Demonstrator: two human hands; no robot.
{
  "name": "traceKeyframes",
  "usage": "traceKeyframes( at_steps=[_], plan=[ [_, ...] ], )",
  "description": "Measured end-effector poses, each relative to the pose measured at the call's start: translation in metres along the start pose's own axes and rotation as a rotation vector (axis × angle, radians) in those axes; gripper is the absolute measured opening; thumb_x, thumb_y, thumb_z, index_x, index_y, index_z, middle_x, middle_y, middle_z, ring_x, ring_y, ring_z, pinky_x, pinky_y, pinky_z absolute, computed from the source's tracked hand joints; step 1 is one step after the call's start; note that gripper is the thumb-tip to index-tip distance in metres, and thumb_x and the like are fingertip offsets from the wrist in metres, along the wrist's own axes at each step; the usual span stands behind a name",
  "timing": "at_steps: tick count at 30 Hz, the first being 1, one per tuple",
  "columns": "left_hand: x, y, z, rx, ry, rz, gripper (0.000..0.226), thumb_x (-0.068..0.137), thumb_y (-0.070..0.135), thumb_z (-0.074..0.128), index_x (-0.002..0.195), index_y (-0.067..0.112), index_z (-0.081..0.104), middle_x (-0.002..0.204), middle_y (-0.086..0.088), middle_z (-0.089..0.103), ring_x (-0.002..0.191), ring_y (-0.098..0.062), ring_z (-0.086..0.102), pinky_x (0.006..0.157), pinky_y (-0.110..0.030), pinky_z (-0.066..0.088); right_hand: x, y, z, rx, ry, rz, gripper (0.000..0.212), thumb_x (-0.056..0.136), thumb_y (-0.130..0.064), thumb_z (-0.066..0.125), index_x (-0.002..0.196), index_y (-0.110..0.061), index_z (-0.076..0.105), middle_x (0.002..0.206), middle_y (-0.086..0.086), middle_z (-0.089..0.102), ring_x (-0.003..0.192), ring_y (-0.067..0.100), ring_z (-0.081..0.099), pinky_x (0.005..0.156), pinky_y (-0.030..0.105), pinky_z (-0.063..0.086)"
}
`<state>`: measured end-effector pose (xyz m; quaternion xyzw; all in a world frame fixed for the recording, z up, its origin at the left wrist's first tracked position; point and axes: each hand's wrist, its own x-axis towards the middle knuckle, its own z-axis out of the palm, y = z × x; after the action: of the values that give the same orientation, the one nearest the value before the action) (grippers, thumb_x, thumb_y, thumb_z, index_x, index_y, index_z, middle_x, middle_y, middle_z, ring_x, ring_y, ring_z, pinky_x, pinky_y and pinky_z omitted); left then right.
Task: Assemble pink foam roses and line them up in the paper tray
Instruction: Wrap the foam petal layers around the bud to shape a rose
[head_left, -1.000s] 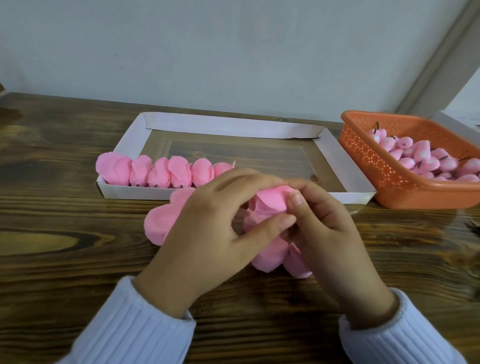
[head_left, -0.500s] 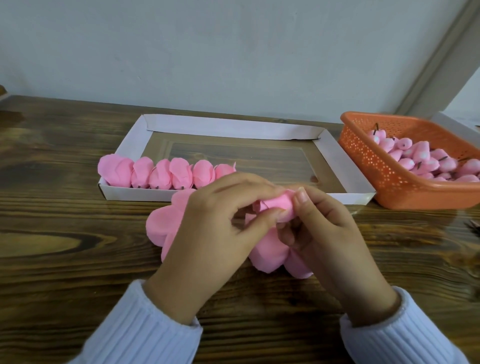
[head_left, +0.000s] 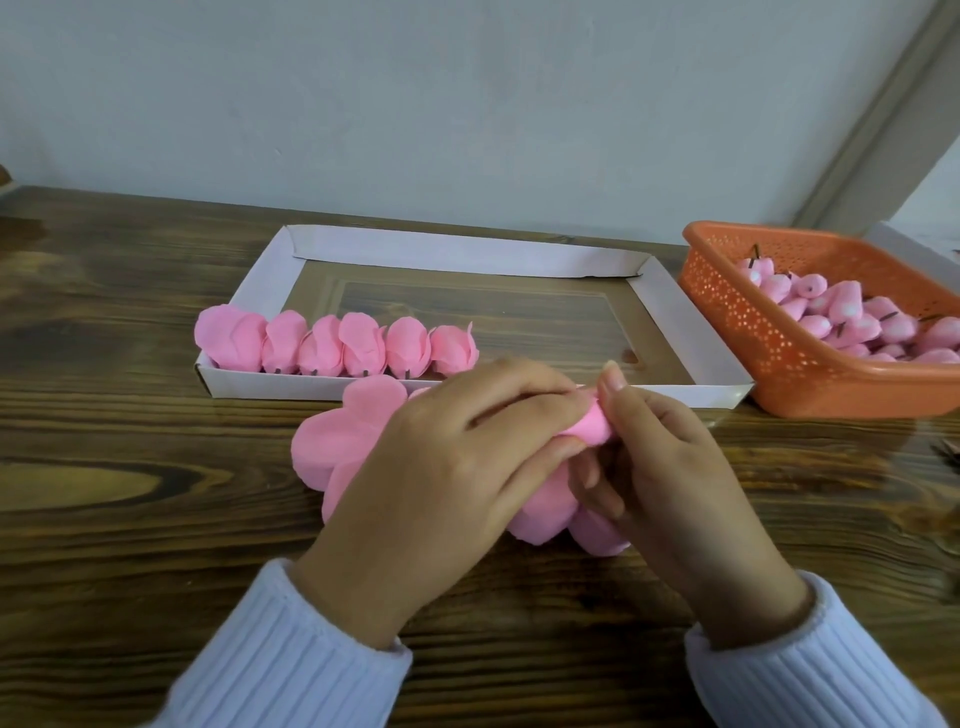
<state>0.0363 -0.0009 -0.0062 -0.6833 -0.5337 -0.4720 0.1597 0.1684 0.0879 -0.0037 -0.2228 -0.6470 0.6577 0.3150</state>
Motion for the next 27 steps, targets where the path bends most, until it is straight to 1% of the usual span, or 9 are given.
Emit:
traceKeyframes(
  at_steps=[4, 7, 9, 11, 13, 16, 19, 22, 27],
  plan=[
    [0.000, 0.002, 0.001, -0.040, 0.026, -0.012, 0.015, 0.089, 0.010, 0.067, 0.100, 0.003, 0.074, 0.099, -0.006, 0.071, 0.091, -0.012, 0.064, 0.082, -0.028, 0.052, 0.000, 0.002, -0.002, -0.002, 0.012, 0.007, 0.052, 0.090, -0.049, 0.043, 0.057, -0.015, 0.065, 0.045, 0.006, 0.053, 0.036, 0.013, 0.041, 0.038, 0.017, 0.028],
    [0.000, 0.003, 0.002, -0.061, 0.086, -0.079, 0.014, 0.085, 0.011, 0.070, 0.095, 0.003, 0.075, 0.096, -0.004, 0.072, 0.090, -0.010, 0.063, 0.082, -0.025, 0.052, 0.000, 0.000, -0.004, 0.135, -0.038, -0.060, 0.027, 0.090, -0.030, 0.049, 0.088, -0.016, 0.072, 0.072, 0.009, 0.067, 0.059, 0.014, 0.061, 0.049, 0.021, 0.045],
    [0.000, 0.003, 0.002, -0.083, 0.116, -0.158, 0.015, 0.083, 0.013, 0.071, 0.095, 0.005, 0.076, 0.094, -0.003, 0.073, 0.089, -0.011, 0.065, 0.080, -0.025, 0.053, 0.000, -0.003, -0.006, 0.161, -0.087, -0.093, 0.018, 0.087, -0.019, 0.055, 0.099, -0.014, 0.068, 0.084, 0.010, 0.068, 0.069, 0.017, 0.065, 0.056, 0.025, 0.048],
    [0.001, 0.002, 0.001, -0.106, 0.117, -0.220, 0.019, 0.082, 0.017, 0.070, 0.097, 0.007, 0.076, 0.095, -0.001, 0.074, 0.089, -0.011, 0.067, 0.079, -0.027, 0.054, 0.001, -0.005, -0.008, 0.120, -0.078, -0.117, 0.013, 0.085, -0.016, 0.066, 0.097, -0.015, 0.069, 0.082, 0.010, 0.067, 0.069, 0.019, 0.065, 0.057, 0.024, 0.050],
    [0.002, 0.002, 0.000, -0.114, 0.094, -0.226, 0.022, 0.083, 0.022, 0.068, 0.099, 0.008, 0.076, 0.095, 0.000, 0.073, 0.089, -0.009, 0.065, 0.079, -0.027, 0.054, 0.001, -0.005, -0.009, 0.105, -0.068, -0.112, 0.015, 0.082, -0.022, 0.071, 0.095, -0.015, 0.071, 0.080, 0.009, 0.069, 0.069, 0.017, 0.066, 0.059, 0.023, 0.052],
    [0.003, 0.002, -0.001, -0.108, 0.060, -0.196, 0.025, 0.084, 0.024, 0.066, 0.099, 0.007, 0.075, 0.095, -0.001, 0.073, 0.088, -0.006, 0.062, 0.080, -0.021, 0.052, 0.002, -0.002, -0.010, 0.108, -0.065, -0.086, 0.023, 0.080, -0.031, 0.064, 0.093, -0.015, 0.073, 0.080, 0.009, 0.069, 0.069, 0.016, 0.064, 0.061, 0.023, 0.052],
    [0.003, 0.001, -0.001, -0.062, 0.047, -0.163, 0.024, 0.085, 0.022, 0.065, 0.100, 0.005, 0.075, 0.095, -0.003, 0.072, 0.089, -0.007, 0.061, 0.081, -0.015, 0.049, 0.002, -0.001, -0.011, 0.043, -0.059, -0.070, 0.029, 0.088, -0.038, 0.061, 0.092, -0.011, 0.072, 0.077, 0.014, 0.065, 0.067, 0.019, 0.059, 0.063, 0.026, 0.051],
    [0.002, 0.001, 0.000, -0.033, 0.075, -0.119, 0.021, 0.086, 0.018, 0.065, 0.099, 0.004, 0.075, 0.096, -0.005, 0.073, 0.091, -0.009, 0.062, 0.084, -0.016, 0.049, 0.002, 0.000, -0.010, 0.007, -0.062, -0.053, 0.040, 0.085, -0.042, 0.055, 0.084, -0.004, 0.067, 0.068, 0.014, 0.061, 0.061, 0.020, 0.054, 0.060, 0.028, 0.047],
    [0.000, 0.004, 0.002, -0.005, 0.088, -0.032, 0.018, 0.088, 0.015, 0.066, 0.100, 0.004, 0.075, 0.101, -0.005, 0.073, 0.094, -0.010, 0.063, 0.087, -0.022, 0.051, 0.002, -0.002, -0.007, 0.063, -0.077, -0.039, 0.036, 0.087, -0.043, 0.052, 0.072, -0.014, 0.068, 0.057, 0.007, 0.056, 0.052, 0.015, 0.049, 0.051, 0.022, 0.042]
  ],
)
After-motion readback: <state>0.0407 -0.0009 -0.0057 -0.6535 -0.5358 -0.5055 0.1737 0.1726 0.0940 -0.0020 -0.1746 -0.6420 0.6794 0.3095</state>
